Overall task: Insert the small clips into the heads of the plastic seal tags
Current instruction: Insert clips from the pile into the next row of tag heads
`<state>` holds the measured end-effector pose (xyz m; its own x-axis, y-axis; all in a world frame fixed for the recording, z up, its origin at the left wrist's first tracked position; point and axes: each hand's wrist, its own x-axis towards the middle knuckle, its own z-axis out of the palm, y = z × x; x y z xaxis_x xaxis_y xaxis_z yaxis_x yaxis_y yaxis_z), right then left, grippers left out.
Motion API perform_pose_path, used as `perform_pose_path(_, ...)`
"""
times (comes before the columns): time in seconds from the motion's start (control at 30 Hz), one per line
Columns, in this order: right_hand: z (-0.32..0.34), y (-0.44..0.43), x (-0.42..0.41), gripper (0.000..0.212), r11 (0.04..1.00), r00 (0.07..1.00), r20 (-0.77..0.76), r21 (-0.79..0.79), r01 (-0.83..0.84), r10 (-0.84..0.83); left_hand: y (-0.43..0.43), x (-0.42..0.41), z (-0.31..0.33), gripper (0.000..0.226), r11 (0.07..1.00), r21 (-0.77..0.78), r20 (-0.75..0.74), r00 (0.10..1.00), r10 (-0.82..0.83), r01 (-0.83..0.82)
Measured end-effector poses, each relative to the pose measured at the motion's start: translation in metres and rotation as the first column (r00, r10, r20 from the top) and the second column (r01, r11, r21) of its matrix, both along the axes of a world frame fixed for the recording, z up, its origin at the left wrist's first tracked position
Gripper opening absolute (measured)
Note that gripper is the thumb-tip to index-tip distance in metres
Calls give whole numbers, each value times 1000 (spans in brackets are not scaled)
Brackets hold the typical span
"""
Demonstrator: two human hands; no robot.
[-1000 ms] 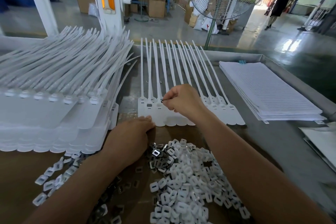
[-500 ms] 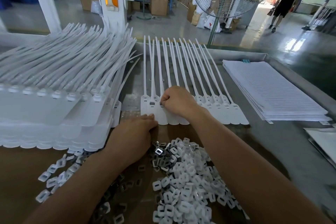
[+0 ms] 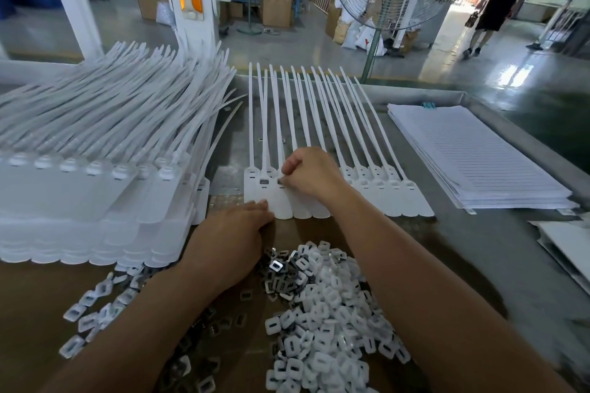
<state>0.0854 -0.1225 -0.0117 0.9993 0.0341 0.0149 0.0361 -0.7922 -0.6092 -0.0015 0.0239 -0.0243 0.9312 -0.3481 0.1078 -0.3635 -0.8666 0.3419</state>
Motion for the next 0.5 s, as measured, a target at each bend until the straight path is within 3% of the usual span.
perform_pose_path(0.23,13,-8,-12,14,994,996,-42,81,-79,82,0,0,0,47,1000,-8,14,1000,-4,4)
perform_pose_path(0.5,34,-11,-75,7,942,940,-67,59,-331,334,-1,0,0,38,1000,-13,51,999,9,-8)
